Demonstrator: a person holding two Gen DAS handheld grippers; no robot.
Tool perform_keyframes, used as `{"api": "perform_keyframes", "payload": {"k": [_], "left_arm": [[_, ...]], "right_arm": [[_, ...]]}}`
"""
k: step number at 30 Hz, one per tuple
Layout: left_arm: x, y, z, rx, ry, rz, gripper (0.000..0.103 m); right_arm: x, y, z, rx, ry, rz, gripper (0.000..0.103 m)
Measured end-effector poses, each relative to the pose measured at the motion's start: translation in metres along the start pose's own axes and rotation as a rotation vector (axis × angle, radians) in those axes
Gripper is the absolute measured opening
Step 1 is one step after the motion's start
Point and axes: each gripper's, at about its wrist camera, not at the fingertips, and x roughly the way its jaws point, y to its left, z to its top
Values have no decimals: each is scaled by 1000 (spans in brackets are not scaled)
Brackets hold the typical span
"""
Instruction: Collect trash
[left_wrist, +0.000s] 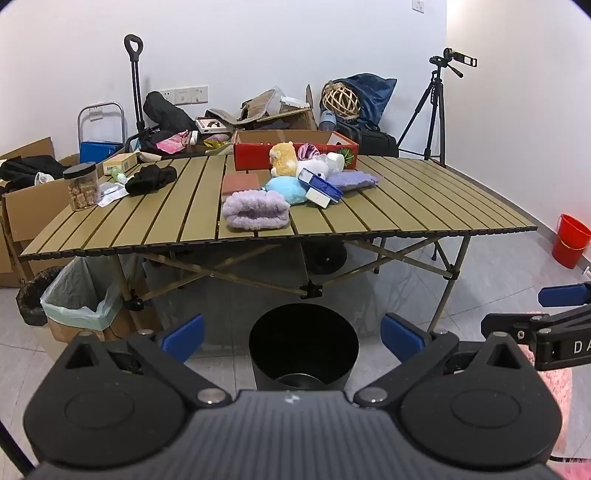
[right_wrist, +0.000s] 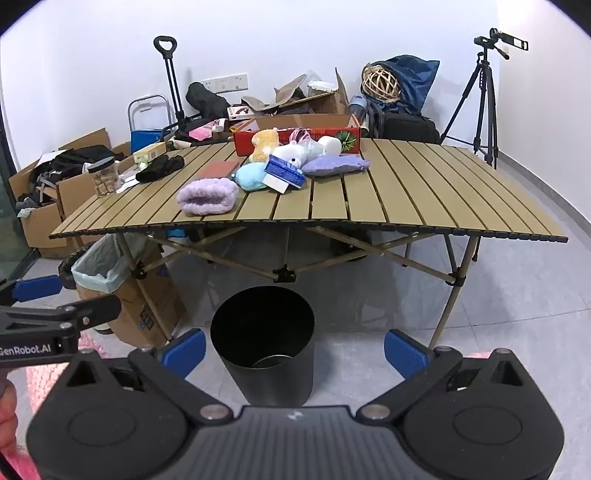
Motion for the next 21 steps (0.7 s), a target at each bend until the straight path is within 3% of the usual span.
{"api": "perform_keyframes", "payload": {"k": [21], "left_arm": [[1,-3,2,7,20,-6,103]], "right_arm": [[-4,1,0,-4,-12,-5,103]]}}
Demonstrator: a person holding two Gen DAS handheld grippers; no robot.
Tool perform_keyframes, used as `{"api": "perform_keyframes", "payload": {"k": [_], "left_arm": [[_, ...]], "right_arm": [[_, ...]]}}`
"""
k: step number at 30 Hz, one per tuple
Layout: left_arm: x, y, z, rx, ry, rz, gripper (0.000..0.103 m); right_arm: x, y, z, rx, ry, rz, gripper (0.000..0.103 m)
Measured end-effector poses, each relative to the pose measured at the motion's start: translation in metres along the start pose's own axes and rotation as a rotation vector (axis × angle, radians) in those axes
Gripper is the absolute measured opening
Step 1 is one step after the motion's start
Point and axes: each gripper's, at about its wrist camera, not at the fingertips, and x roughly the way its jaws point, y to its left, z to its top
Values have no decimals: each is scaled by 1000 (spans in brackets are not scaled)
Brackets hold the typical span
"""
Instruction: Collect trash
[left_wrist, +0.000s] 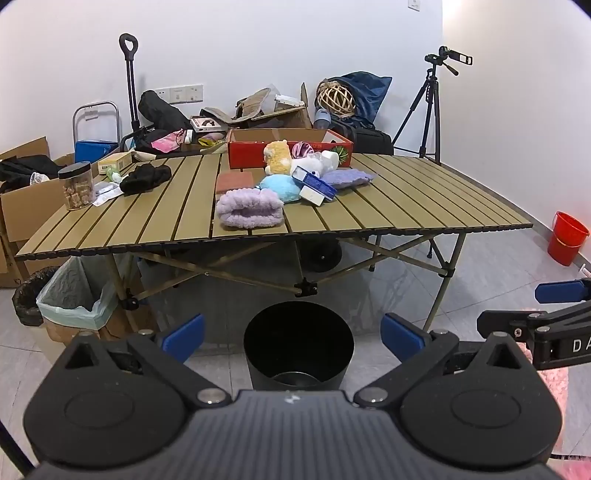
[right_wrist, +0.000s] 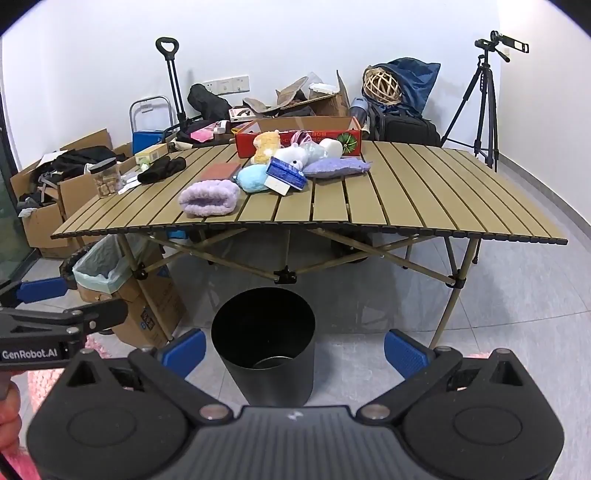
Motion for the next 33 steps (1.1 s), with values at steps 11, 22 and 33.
{"api": "perform_keyframes", "payload": {"k": [11,22,33], "left_arm": [[0,-1,1,-1,-2,0,103],[-1,-2,1,-3,-1,-3,103],[-2,0,0,-6,-1,-3,103]], "right_arm": [[-5,0,3,-3,-4,2,103],[-7,-1,4,-3,-6,3,103],[-9,-1,5,-5,-9,2,103]]}}
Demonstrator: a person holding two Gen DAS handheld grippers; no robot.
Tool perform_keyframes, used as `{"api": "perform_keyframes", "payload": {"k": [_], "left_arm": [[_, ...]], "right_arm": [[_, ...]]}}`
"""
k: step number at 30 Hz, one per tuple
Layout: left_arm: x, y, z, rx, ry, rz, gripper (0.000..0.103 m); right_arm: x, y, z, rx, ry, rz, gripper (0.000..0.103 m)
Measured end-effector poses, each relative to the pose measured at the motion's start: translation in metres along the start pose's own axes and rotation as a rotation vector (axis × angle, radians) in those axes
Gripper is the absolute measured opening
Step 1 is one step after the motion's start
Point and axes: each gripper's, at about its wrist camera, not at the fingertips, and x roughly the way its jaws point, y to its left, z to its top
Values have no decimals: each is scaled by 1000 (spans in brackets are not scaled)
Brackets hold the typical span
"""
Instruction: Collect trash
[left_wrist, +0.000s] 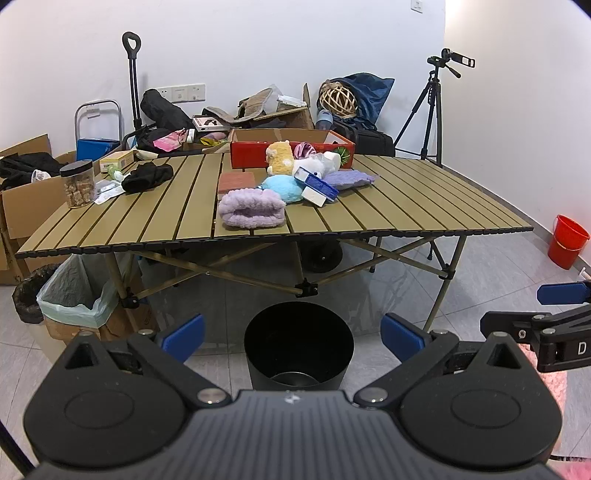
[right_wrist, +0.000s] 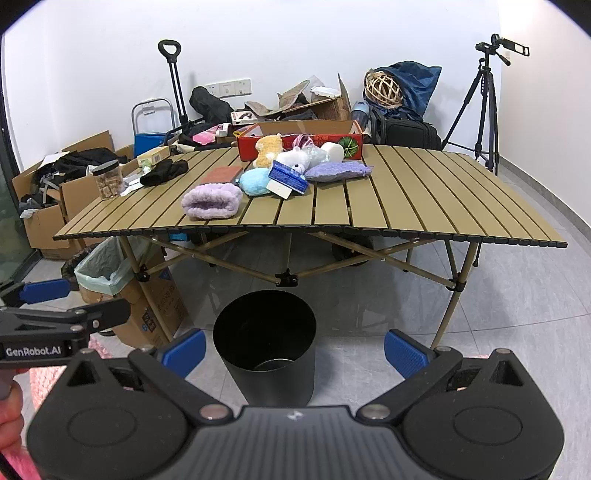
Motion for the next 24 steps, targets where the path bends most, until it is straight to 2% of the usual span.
{"api": "perform_keyframes", "payload": {"k": [24], "left_arm": [[0,0,0,-1,1,-1,103]], "right_arm": [[0,0,-1,1,1,0,103]]}}
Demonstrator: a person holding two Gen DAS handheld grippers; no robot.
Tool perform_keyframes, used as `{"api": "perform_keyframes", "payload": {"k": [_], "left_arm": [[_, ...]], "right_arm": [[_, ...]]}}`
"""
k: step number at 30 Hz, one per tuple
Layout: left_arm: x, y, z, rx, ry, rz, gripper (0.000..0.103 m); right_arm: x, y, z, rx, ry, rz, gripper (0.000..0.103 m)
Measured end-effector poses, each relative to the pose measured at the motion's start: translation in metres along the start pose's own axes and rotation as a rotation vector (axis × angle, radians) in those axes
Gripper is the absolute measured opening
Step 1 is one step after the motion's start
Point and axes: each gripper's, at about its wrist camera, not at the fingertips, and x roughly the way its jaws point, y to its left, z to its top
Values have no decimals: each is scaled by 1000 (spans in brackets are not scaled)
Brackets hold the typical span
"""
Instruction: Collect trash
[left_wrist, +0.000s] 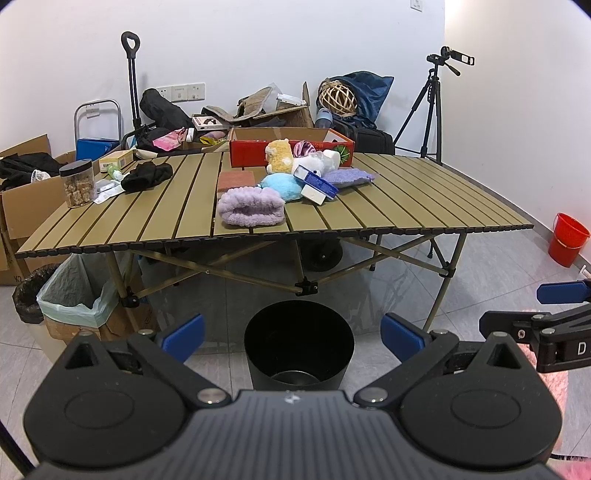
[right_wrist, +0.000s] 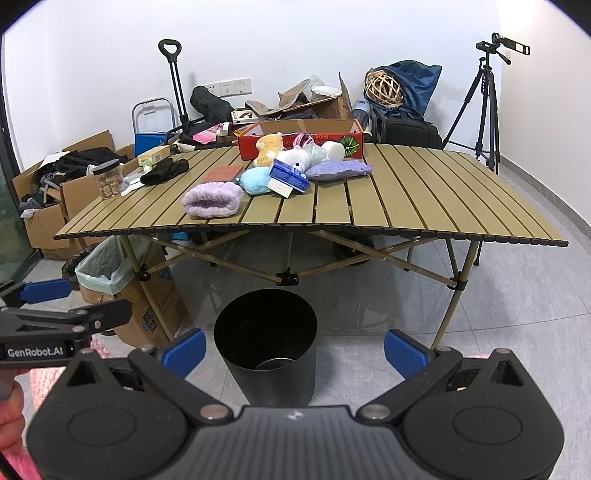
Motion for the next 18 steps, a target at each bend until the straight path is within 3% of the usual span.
{"api": "perform_keyframes", "payload": {"k": [18], "left_arm": [[12,10,-2,-12,-7,24,103]], "right_arm": [[14,0,-3,-4,-1,-6,103]]}}
